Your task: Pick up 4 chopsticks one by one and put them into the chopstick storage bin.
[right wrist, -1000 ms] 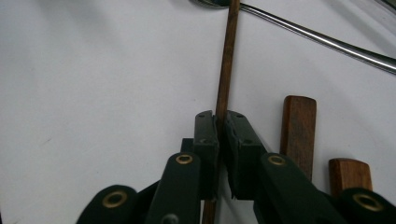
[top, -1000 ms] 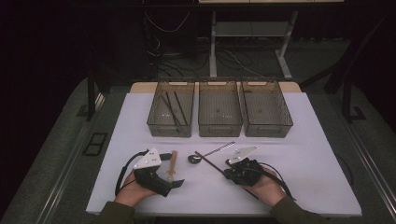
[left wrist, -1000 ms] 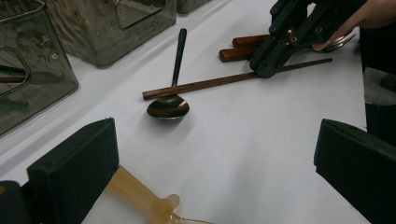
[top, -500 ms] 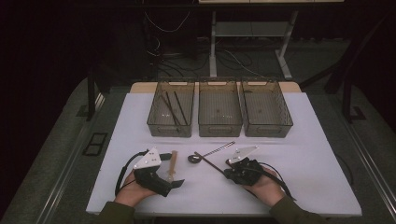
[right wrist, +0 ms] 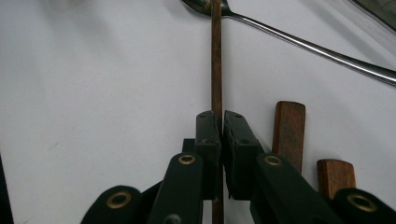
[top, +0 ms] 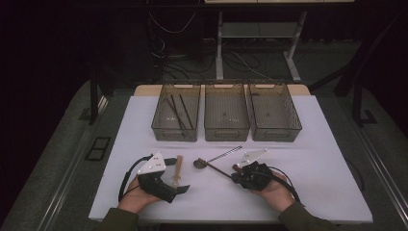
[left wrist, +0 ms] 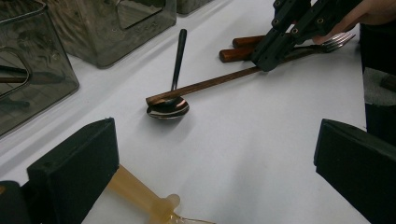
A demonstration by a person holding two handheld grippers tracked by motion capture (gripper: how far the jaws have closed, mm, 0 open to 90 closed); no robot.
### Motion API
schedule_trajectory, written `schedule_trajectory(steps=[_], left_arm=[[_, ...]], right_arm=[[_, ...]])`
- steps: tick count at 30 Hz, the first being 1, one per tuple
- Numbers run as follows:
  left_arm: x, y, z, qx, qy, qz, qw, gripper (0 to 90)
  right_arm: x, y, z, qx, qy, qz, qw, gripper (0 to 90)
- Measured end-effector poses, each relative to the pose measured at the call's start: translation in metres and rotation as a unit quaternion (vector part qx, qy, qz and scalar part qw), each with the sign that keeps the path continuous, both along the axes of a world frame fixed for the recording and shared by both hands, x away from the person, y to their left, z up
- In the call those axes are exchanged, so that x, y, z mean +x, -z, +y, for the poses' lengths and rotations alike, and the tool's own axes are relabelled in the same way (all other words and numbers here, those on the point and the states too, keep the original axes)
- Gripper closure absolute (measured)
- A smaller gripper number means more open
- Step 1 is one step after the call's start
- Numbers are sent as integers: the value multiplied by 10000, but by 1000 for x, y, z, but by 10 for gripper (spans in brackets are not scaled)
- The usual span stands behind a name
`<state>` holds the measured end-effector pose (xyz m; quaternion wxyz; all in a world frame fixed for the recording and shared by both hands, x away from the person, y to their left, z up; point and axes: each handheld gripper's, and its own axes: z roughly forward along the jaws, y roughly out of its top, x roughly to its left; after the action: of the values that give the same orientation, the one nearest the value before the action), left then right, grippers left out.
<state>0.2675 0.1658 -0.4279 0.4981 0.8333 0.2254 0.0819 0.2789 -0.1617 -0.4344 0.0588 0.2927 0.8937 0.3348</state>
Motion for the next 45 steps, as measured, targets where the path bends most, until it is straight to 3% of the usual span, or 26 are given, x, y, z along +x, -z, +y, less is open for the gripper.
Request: schedule_trajectory(steps=[8,24,33,45], left_arm=[[0,0,0,-4,-4,5,10000,0],[0,0,0,-9,-9,2,10000,0],[2,1,0,60,45,-40,10000,0],[1,1,0,72,41,-22,10000,0]], right_arm=[[0,-7,-3,111,-65,-22,9999,852],[6,-29,-14,420,72,-153,9990,852],[20,-44,-15,595,191,-189,9979,852],[46,-62,-3,750,359,-173,9964,852]])
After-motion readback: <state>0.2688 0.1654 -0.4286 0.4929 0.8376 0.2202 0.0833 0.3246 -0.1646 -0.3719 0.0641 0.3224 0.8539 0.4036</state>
